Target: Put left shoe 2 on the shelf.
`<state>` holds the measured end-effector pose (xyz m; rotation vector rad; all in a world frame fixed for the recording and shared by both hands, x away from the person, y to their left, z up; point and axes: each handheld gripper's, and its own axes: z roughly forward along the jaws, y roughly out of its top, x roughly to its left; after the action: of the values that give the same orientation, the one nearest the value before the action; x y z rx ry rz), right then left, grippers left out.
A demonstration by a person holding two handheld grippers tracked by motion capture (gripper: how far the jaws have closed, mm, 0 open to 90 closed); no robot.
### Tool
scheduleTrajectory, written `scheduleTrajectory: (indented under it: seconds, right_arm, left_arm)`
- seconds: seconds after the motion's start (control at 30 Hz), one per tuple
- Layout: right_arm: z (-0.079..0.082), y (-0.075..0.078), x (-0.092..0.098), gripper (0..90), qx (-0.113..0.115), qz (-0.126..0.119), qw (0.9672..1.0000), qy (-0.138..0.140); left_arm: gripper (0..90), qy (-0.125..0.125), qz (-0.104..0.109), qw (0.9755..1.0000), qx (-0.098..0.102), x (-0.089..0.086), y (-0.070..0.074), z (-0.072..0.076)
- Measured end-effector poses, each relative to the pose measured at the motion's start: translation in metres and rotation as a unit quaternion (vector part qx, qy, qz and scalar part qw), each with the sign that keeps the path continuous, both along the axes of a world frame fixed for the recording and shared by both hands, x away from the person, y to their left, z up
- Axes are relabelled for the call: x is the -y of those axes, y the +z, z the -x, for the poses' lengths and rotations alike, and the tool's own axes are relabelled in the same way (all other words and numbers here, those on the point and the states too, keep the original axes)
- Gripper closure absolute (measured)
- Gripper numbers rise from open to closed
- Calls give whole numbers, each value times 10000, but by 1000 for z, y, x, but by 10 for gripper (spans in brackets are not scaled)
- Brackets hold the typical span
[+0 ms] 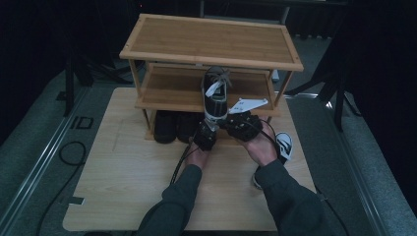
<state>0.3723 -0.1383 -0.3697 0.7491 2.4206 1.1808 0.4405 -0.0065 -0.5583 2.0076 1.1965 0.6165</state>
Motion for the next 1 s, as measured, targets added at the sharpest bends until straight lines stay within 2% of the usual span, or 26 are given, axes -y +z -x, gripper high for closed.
scheduleTrajectory:
  seconds: [0.1, 0.13, 0.17, 0.2, 0.23, 0.37, 0.7, 0.9, 1.0]
  right_arm:
    - [-2, -1, -2, 900, 52, 37, 10000, -69]
    - [-4, -3, -3, 900, 150, 132, 9995, -239]
    - [-7, -4, -2, 900, 174, 115, 9992, -346]
    - [-12, -4, 2, 900, -20, -81, 9996, -254]
    - [-14, -4, 3, 900, -78, -126, 9997, -188]
    - [-13, -3, 1, 900, 3, -10, 9999, -172]
    - [-15, -5, -9, 900, 63, -76, 9998, -165]
    - [-17, -5, -16, 900, 145, 3, 9997, -200]
    - [-15, -5, -20, 900, 307, 160, 9991, -242]
  left_arm:
    - [900, 0, -33, 10000, -8, 0, 0, 0]
    - [900, 7, 2, 10000, -1, 0, 0, 0]
    - [900, 2, -8, 10000, -5, 0, 0, 0]
    - [900, -11, -6, 10000, -3, 0, 0, 0]
    - [900, -17, -7, 10000, 3, 0, 0, 0]
    - [900, -23, -49, 10000, 2, 0, 0, 0]
    - [900, -3, -33, 10000, 5, 1, 0, 0]
    - [900, 1, -32, 10000, 4, 1, 0, 0]
    - [900, 8, -34, 10000, 3, 1, 0, 0]
